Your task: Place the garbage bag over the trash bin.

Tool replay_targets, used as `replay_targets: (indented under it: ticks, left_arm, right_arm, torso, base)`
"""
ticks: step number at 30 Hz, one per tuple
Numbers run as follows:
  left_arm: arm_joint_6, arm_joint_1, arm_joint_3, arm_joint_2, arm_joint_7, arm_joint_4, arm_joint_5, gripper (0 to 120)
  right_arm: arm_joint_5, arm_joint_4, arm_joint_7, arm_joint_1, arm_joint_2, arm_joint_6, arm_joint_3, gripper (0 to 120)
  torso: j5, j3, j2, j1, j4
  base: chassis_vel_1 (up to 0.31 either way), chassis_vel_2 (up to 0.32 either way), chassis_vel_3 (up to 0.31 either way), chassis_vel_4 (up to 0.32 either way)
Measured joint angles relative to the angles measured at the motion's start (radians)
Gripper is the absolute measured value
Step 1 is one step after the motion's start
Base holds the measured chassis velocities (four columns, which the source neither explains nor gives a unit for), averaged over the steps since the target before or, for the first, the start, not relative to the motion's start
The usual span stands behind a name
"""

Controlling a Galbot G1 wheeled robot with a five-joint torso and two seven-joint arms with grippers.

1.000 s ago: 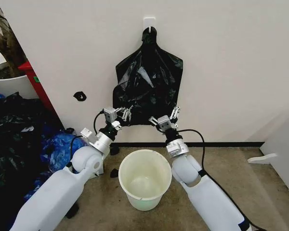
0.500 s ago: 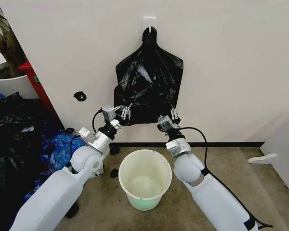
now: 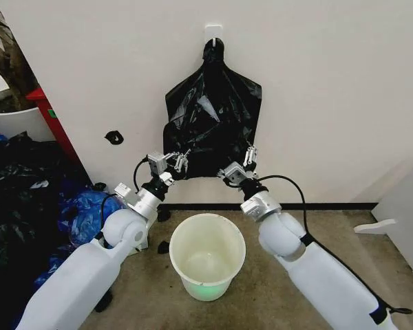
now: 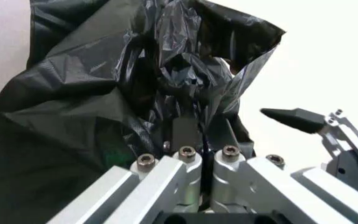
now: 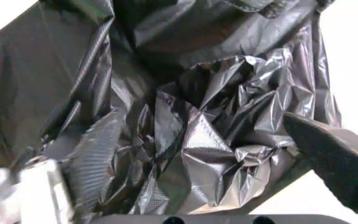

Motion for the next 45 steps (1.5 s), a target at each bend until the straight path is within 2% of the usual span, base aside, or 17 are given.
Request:
replay_targets:
  ticks: [4, 6, 8, 11, 14, 17, 23, 25, 26, 28, 30, 31, 33, 37, 38, 40, 45]
  left_arm:
    - [0.0, 0.003, 0.0, 0.0, 0.0, -0.002, 0.002, 0]
    - [0.0, 0.004, -0.001, 0.001, 0.0, -0.004, 0.002, 0]
    - [0.0, 0.006, -0.002, 0.001, 0.0, -0.008, 0.002, 0]
    - [0.0, 0.009, -0.005, 0.003, 0.0, -0.013, 0.002, 0]
    - [-0.001, 0.014, -0.011, 0.008, -0.001, -0.023, 0.0, 0]
    - [-0.001, 0.018, -0.014, 0.01, -0.002, -0.03, -0.002, 0]
    - [-0.001, 0.023, -0.017, 0.011, -0.005, -0.043, -0.009, 0]
    - [-0.001, 0.023, -0.018, 0.011, -0.006, -0.044, -0.011, 0]
    - [-0.001, 0.023, -0.019, 0.008, -0.009, -0.046, -0.017, 0]
    - [-0.001, 0.023, -0.023, 0.001, -0.014, -0.051, -0.028, 0]
    - [-0.001, 0.022, -0.029, -0.01, -0.019, -0.059, -0.044, 0]
    - [-0.001, 0.022, -0.029, -0.01, -0.019, -0.059, -0.044, 0]
    - [0.0, 0.029, -0.034, -0.027, -0.026, -0.075, -0.073, 0]
    - [0.002, 0.058, -0.038, -0.059, -0.038, -0.101, -0.126, 0]
    - [0.002, 0.058, -0.038, -0.059, -0.038, -0.101, -0.126, 0]
    - [0.002, 0.09, -0.042, -0.081, -0.041, -0.115, -0.162, 0]
    - [-0.001, 0.159, -0.053, -0.112, -0.035, -0.158, -0.244, 0]
  right_arm:
    - [-0.029, 0.002, -0.055, 0.019, -0.008, -0.033, 0.008, 74]
    - [-0.039, 0.007, -0.087, 0.022, -0.01, -0.049, 0.013, 71]
    - [-0.044, 0.017, -0.13, 0.027, -0.015, -0.07, 0.016, 61]
    - [-0.043, 0.022, -0.154, 0.032, -0.02, -0.092, 0.016, 54]
    - [-0.047, 0.029, -0.191, 0.037, -0.024, -0.139, 0.02, 39]
    - [-0.05, 0.031, -0.194, 0.04, -0.028, -0.158, 0.023, 32]
    - [-0.052, 0.042, -0.155, 0.036, -0.031, -0.187, 0.033, 5]
    - [-0.042, 0.042, -0.144, 0.034, -0.031, -0.185, 0.033, 4]
    - [0.01, 0.045, -0.099, 0.026, -0.027, -0.17, 0.032, 0]
    - [0.127, 0.053, -0.022, 0.012, -0.015, -0.135, 0.028, 0]
    - [0.305, 0.068, 0.056, -0.008, 0.005, -0.058, 0.024, 0]
    - [0.305, 0.068, 0.056, -0.008, 0.005, -0.058, 0.024, 0]
    - [0.558, 0.104, 0.111, -0.044, 0.03, 0.072, 0.024, 0]
    - [0.873, 0.183, 0.189, -0.114, 0.073, 0.206, 0.033, 0]
    - [0.873, 0.183, 0.189, -0.114, 0.073, 0.206, 0.033, 0]
    - [0.998, 0.22, 0.2, -0.155, 0.094, 0.274, 0.051, 0]
    - [1.126, 0.267, 0.152, -0.229, 0.125, 0.396, 0.088, 0]
  torso:
    - [0.0, 0.0, 0.0, 0.0, 0.0002]
    - [0.0, 0.0, 0.0, 0.0, 0.0002]
    - [0.0, 0.0, 0.0, 0.0, 0.0]
    - [0.0, 0.0, 0.0, 0.0, 0.0]
    - [0.0, 0.0, 0.0, 0.0, 0.0001]
    - [-0.0001, 0.0, 0.0, 0.0, 0.0001]
    - [-0.0001, 0.0, 0.0, 0.0, 0.0001]
    - [0.0, 0.0, 0.0, 0.0, 0.0]
    - [-0.0001, 0.0, 0.0, 0.0, 0.0]
    - [-0.0001, 0.0, 0.0, 0.0, 0.0]
    - [-0.0001, 0.0, 0.0, 0.0, 0.0001]
    - [-0.0001, 0.0, 0.0, 0.0, 0.0001]
    - [-0.0001, 0.0, 0.0, 0.0, 0.0002]
    - [-0.0001, 0.0, 0.0, 0.0, 0.0]
    - [-0.0001, 0.0, 0.0, 0.0, 0.0]
    - [-0.0001, 0.0, 0.0, 0.0, -0.0001]
    - [-0.0001, 0.0, 0.0, 0.0, 0.0001]
  base:
    - [0.0, 0.0, 0.0, 0.0]
    - [0.0, 0.0, 0.0, 0.0]
    - [0.0, 0.0, 0.0, 0.0]
    - [0.0, 0.0, 0.0, 0.0]
    - [0.0, 0.0, 0.0, 0.0]
    - [0.0, 0.0, 0.0, 0.0]
    - [0.0, 0.0, 0.0, 0.0]
    - [0.0, 0.0, 0.0, 0.0]
    - [0.0, 0.0, 0.0, 0.0]
    - [0.0, 0.0, 0.0, 0.0]
    - [0.0, 0.0, 0.0, 0.0]
    - [0.0, 0.0, 0.0, 0.0]
    - [0.0, 0.0, 0.0, 0.0]
    - [0.0, 0.0, 0.0, 0.0]
    - [0.0, 0.0, 0.0, 0.0]
    - [0.0, 0.0, 0.0, 0.0]
    - [0.0, 0.0, 0.0, 0.0]
